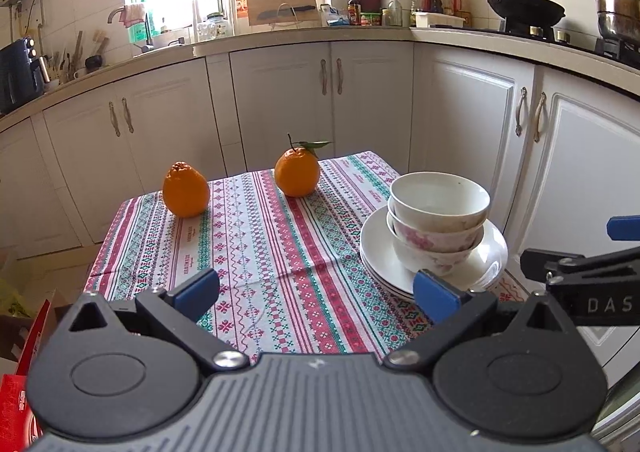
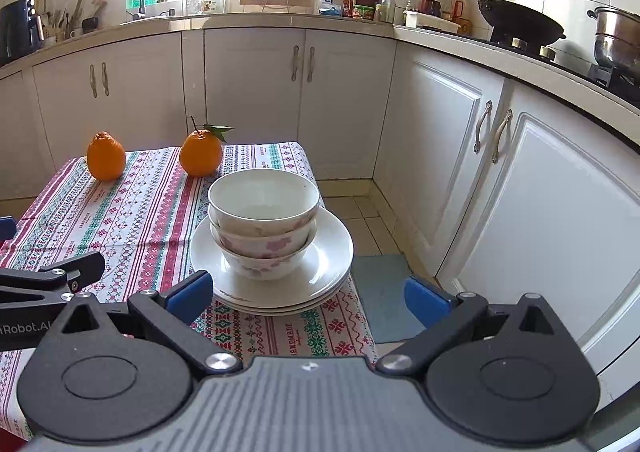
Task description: Organize plates and bowls
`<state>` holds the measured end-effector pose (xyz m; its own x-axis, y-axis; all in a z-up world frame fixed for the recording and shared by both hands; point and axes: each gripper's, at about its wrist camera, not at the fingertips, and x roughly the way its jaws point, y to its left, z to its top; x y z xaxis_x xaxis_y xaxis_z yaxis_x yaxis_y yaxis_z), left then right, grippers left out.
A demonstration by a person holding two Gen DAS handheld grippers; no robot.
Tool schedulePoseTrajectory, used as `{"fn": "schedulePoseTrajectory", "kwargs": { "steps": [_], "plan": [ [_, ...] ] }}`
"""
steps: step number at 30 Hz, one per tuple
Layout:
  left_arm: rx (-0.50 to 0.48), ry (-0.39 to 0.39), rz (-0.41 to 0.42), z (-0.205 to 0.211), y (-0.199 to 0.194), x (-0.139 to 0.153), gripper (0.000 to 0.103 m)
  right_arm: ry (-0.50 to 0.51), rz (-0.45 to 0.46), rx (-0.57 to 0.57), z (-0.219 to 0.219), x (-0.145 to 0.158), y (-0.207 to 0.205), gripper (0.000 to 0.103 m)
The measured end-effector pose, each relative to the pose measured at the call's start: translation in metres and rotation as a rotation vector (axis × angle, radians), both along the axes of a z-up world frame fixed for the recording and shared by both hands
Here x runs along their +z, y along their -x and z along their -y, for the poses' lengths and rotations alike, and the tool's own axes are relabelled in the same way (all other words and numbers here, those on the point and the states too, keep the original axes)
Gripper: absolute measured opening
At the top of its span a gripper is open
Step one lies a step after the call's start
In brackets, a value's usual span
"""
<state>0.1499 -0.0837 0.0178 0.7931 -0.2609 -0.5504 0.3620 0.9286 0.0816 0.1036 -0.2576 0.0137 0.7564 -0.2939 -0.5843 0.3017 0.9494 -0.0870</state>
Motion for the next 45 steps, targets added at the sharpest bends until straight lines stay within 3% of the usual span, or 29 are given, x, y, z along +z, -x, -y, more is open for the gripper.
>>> {"fn": "schedulePoseTrajectory", "kwargs": {
  "steps": [45],
  "plan": [
    [0.037, 0.016, -0.04, -0.0034, -0.004, 0.0002, 0.102, 0.032, 0.012, 0.005, -0.0049, 0.004, -0.0047, 0.103]
  ]
}}
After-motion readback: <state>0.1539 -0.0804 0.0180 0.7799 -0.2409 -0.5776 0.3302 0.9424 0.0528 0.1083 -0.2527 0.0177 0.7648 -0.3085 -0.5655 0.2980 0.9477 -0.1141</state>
